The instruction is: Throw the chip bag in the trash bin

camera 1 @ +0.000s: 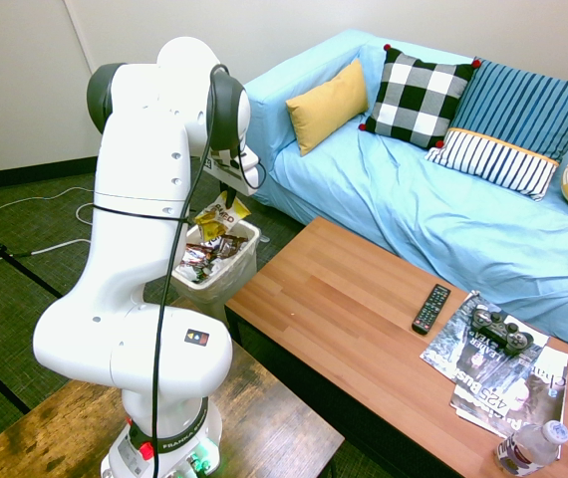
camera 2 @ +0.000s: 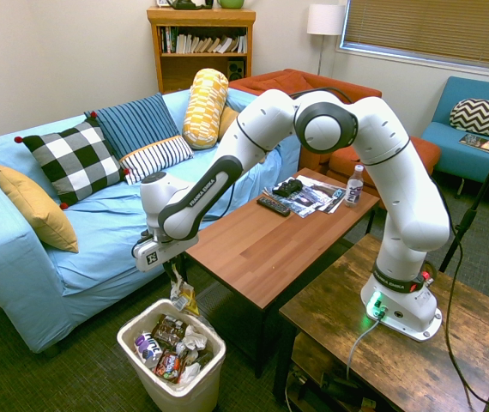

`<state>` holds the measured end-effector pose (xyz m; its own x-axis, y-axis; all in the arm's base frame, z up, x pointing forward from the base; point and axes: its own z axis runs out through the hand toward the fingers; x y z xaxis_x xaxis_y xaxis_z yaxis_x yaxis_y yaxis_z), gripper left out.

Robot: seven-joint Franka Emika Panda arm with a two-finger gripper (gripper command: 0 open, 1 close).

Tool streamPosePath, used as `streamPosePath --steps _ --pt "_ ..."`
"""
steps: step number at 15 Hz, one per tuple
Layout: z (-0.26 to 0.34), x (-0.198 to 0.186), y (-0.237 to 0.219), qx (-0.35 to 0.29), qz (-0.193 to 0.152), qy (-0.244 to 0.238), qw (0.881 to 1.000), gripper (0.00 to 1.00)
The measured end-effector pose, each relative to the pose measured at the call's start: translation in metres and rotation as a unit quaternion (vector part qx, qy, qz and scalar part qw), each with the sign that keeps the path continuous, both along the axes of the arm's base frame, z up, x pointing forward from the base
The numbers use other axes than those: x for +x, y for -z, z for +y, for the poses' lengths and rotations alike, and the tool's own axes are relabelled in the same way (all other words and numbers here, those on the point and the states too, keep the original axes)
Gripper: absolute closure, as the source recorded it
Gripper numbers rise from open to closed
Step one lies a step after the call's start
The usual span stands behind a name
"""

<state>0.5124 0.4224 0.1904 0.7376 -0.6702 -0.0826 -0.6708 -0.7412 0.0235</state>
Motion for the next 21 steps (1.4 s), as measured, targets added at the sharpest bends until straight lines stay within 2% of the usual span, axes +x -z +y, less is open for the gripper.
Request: streamPosePath --steps 6,21 --pt "0.029 0.000 0.003 0.009 -0.011 -0.025 1.000 0.00" --pt "0.023 0.015 0.001 0.005 -0.011 -0.025 1.000 0.00"
